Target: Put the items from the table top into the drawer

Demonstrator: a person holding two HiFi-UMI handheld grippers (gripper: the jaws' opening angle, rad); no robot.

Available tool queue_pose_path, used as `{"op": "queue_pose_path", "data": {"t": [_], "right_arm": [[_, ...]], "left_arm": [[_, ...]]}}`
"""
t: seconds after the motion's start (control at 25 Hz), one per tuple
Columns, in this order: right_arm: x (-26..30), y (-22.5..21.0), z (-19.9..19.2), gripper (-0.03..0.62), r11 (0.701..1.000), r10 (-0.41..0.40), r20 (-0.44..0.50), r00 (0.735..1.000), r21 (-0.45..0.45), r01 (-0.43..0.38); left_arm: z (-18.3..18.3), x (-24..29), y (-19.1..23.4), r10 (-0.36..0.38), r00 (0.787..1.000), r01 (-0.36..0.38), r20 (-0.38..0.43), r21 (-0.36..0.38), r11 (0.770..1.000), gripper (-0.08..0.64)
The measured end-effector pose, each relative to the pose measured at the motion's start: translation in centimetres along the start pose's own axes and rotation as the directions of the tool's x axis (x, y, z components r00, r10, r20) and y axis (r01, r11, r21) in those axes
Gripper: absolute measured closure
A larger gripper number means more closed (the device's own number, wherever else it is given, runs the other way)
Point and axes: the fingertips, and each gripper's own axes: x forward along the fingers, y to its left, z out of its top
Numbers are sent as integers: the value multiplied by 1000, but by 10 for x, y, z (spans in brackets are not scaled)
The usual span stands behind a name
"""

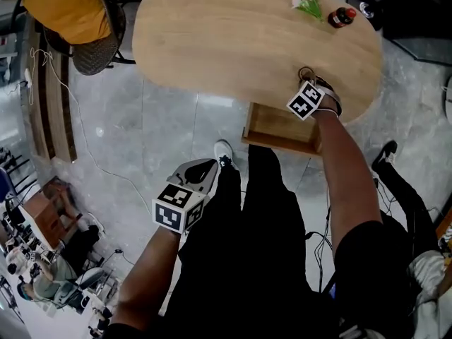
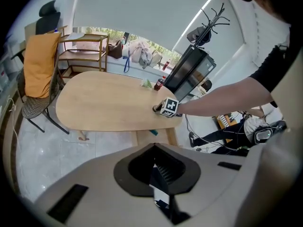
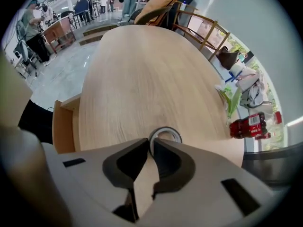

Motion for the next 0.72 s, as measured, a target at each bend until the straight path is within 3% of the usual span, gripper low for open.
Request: {"op": "queue_pose_path", "data": {"t": [0.08,0.16,0.36,0.6,0.72], "right_arm": [[-7,-1,4,557,1000,-11,25,1000,24,10],[-22,-1,7,560,993,-29,68,997,114,21],[-58,38,-11,560,947,-49,132,990,321,4],[-49,157,-60,560,933,122,47,991,336,-130],[-28,195,-71,560,926,184,8,983,333,-176]], "left_arm": [[5,1,0,-6,1000,6,9,3,1000,560],[8,2,-1,-13,1000,13,13,10,1000,560],[16,7,-3,-35,999,35,14,32,999,560],[8,9,-4,-52,999,52,-11,56,997,560],[1,10,-2,-50,998,51,-24,58,997,560]]}}
